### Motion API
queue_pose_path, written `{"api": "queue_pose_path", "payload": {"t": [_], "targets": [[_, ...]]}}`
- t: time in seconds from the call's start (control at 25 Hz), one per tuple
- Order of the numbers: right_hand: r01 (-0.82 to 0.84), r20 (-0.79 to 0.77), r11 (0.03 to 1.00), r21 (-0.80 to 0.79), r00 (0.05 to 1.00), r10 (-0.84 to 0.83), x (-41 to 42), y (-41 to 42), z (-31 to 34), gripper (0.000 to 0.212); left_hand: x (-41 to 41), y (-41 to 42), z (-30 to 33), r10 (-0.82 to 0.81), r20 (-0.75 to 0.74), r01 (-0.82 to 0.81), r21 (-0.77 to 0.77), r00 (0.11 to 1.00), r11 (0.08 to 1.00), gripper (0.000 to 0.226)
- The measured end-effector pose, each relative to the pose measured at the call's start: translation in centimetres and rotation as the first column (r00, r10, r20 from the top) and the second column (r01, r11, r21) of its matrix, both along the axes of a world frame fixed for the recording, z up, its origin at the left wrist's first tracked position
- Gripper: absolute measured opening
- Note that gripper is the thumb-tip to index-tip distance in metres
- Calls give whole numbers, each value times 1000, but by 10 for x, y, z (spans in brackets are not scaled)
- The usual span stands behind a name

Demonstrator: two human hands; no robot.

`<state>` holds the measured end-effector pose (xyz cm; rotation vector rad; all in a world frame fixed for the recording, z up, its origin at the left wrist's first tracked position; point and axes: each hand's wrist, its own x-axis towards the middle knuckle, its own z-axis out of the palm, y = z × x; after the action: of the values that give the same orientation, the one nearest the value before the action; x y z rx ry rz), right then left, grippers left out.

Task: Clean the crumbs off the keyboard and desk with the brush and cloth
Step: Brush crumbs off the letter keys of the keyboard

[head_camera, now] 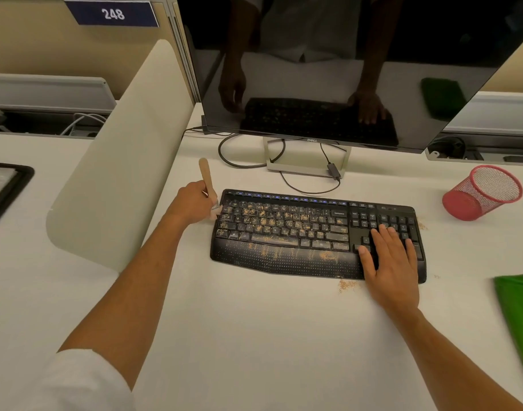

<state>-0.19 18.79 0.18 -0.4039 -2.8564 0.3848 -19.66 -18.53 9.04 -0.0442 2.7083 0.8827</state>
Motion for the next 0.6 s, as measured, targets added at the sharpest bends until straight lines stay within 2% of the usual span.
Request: {"api": "queue_pose_path", "payload": {"t": [0.32, 0.44, 0.52, 0.6], "targets": [[-1, -5, 1000, 1, 1000, 1, 0, 0, 0, 66, 41, -15, -1, -54, 29, 55, -12, 998, 998, 9], [-1, -4, 1000, -1, 1000, 1, 0, 1, 0, 65, 49, -22, 0, -70, 105, 75, -40, 992, 996, 9], [-4, -1, 1000, -2, 1000, 4, 0, 1, 0, 65, 51, -25, 1, -51, 159, 46, 33, 986, 998, 12], [-4, -1, 1000, -2, 1000, 4, 0, 1, 0, 65, 50, -23, 3, 38, 100, -52, 147, 994, 988, 11]]}}
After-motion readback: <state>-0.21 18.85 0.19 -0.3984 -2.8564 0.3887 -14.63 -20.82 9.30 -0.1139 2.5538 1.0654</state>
